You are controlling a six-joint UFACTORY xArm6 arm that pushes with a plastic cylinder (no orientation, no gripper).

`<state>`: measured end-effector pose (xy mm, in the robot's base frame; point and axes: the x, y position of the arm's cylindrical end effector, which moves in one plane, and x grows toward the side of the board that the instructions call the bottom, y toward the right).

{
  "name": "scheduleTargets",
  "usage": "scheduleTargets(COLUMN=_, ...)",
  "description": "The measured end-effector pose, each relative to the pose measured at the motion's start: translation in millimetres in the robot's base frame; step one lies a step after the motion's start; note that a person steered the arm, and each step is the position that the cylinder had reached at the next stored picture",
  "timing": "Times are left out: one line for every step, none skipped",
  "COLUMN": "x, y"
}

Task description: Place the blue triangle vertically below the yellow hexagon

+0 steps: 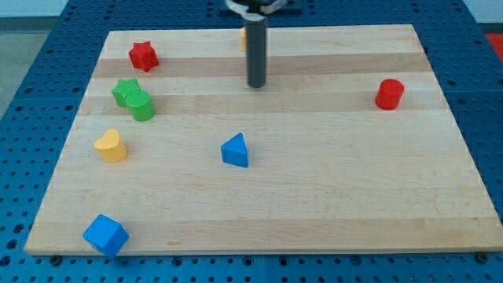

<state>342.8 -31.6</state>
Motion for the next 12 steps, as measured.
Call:
scheduleTargets(x=26, y=-56)
scheduleTargets(x=62, y=-99)
scheduleTargets(x=119, y=-95)
scheduleTargets(x=169, y=-69)
scheduleTargets(x=179, y=-44)
scheduleTargets(x=183, y=-21)
scheduleTargets(x=186, y=-20)
scheduleTargets(x=148, y=1)
scheduleTargets(x=79, y=26)
scheduleTargets(x=21, y=49)
scheduleTargets(x=-23, y=61)
scheduleTargets(x=3, y=61)
